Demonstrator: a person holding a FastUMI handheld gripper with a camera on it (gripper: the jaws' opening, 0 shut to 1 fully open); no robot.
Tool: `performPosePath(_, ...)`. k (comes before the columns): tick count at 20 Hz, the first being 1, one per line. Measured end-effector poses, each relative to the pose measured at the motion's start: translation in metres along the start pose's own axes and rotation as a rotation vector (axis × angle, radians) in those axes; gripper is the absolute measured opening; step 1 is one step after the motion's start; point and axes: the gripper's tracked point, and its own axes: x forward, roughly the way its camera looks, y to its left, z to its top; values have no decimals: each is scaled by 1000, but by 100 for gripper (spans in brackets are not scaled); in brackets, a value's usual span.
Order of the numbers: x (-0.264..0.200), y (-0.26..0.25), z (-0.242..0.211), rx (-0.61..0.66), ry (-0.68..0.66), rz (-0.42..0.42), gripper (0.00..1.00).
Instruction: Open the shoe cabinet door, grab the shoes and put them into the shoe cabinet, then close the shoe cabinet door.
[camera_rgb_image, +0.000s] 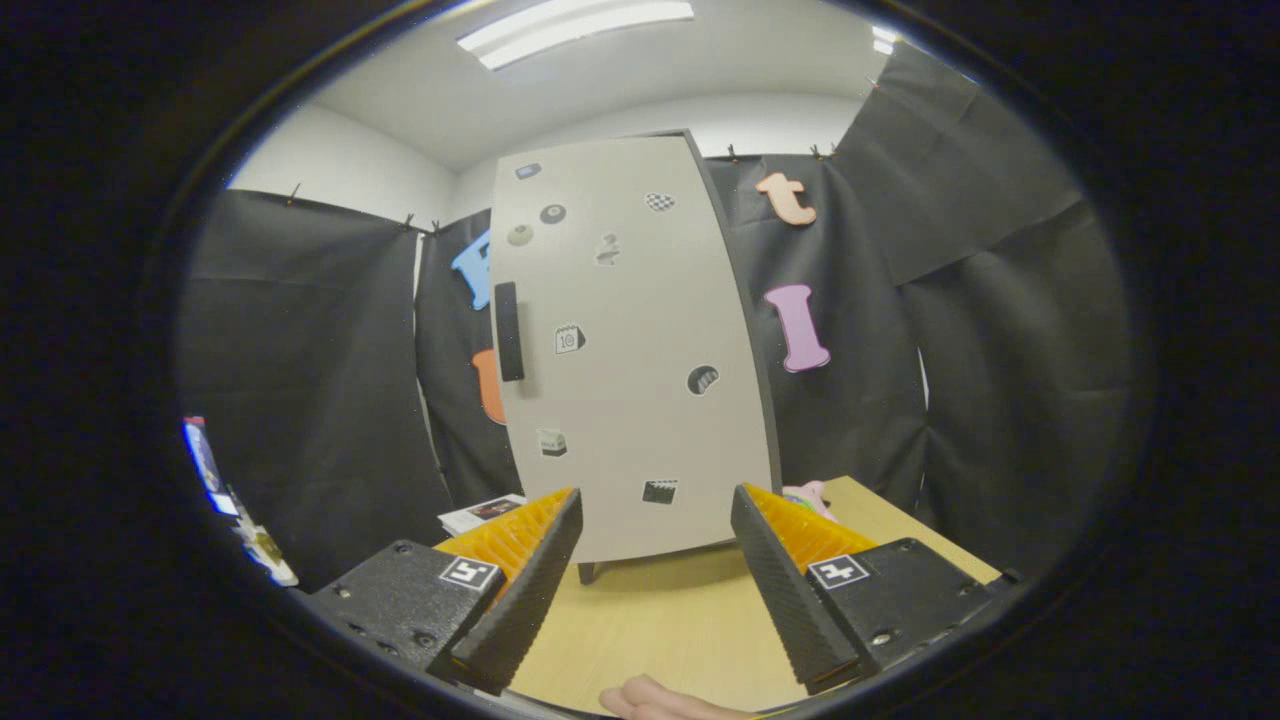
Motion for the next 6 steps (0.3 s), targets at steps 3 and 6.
performPosePath(3,4,-7,-4,13,16,-17,98)
performPosePath(6,0,-1,-1,16,28,-16,98)
